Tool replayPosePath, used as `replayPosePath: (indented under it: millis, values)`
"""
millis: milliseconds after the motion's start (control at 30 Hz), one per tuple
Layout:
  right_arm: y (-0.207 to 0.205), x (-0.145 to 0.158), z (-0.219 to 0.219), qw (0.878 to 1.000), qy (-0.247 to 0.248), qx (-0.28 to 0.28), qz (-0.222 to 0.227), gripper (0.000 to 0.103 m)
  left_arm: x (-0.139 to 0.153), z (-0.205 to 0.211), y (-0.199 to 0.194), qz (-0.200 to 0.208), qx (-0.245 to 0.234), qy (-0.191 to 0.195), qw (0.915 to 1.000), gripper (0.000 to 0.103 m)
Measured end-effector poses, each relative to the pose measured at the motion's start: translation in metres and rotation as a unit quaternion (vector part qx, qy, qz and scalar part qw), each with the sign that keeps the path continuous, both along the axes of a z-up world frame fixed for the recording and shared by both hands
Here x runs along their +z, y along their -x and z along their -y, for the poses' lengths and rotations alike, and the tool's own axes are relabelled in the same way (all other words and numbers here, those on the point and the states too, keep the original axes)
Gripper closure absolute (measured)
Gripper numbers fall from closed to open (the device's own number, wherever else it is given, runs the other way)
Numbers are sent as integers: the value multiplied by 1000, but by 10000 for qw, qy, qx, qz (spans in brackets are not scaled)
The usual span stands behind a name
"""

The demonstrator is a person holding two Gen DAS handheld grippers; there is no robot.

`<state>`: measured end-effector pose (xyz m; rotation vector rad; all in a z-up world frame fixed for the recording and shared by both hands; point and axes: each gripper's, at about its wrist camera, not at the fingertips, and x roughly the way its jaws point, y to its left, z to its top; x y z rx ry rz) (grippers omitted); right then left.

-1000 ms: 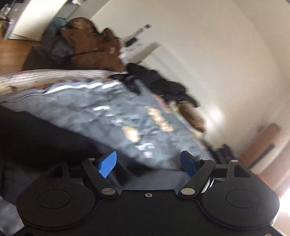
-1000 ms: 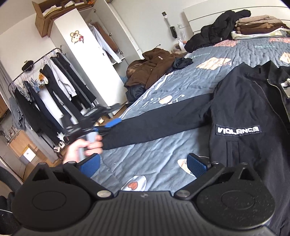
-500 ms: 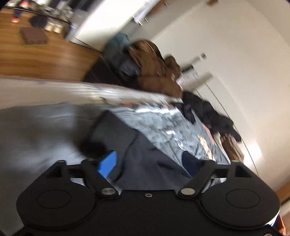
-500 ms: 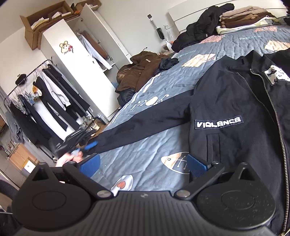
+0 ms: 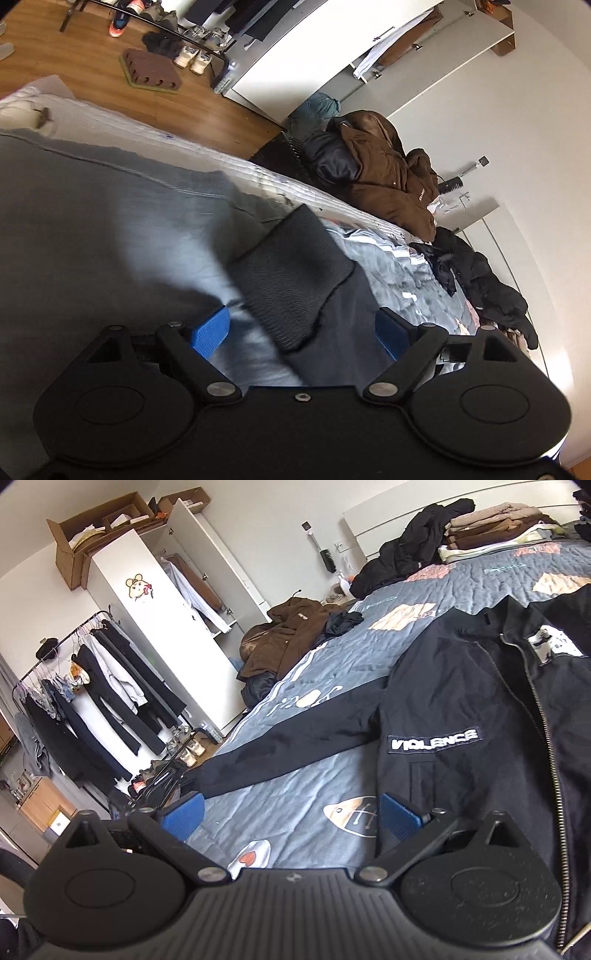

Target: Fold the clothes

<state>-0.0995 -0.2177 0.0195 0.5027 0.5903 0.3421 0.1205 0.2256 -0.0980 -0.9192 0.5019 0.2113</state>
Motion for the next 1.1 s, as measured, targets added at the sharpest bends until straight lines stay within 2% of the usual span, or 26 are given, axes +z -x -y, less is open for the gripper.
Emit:
replayPosePath:
  millis: [33, 67, 100, 133, 167, 233, 400, 500, 633, 867, 1000, 1100]
  values:
    - [1, -1, 3, 10000, -2, -24, -7, 1, 0, 2, -2, -4, 12, 34, 10000, 21]
    - [0, -2, 6, 10000, -7, -31, -14, 1, -1, 4, -3, 5, 0, 128, 9999, 38]
    - [0, -3, 9, 10000, -11, -38, -22, 1, -2, 5, -4, 15, -11, 221, 9998, 51]
    - [-1, -4, 12, 10000, -3, -41, -32, 1, -2, 7, -5, 1, -3, 247, 9997, 76]
    - [-3, -5, 15, 10000, 16, -44, -29, 1, -2, 10, -4, -49, 34, 166, 9998, 81]
    - [-5, -6, 22, 10000, 57, -24, -5, 1, 2, 16, -3, -106, 78, -42, 9999, 83]
    - [-17, -8, 45, 9997, 262, -4, 10, 1, 39, 42, -7, 192, -247, -892, 9955, 85]
    - [-27, -10, 62, 9993, 361, -114, -12, 1, 64, 60, -10, 367, -469, -1355, 9890, 85]
    - [-38, -8, 77, 9987, 490, -110, -16, 1, 97, 84, -14, 598, -763, -1967, 9757, 85]
    - [-28, 8, 89, 9983, 398, 114, 401, 1, 140, 162, -24, 979, -1402, -2919, 9410, 87]
    - [-23, 17, 99, 9981, 326, 54, 515, 1, 158, 223, -24, 1308, -1878, -3366, 9134, 87]
    - [-22, 22, 108, 9981, 309, 8, 542, 1, 167, 280, -26, 1562, -2291, -3552, 8927, 87]
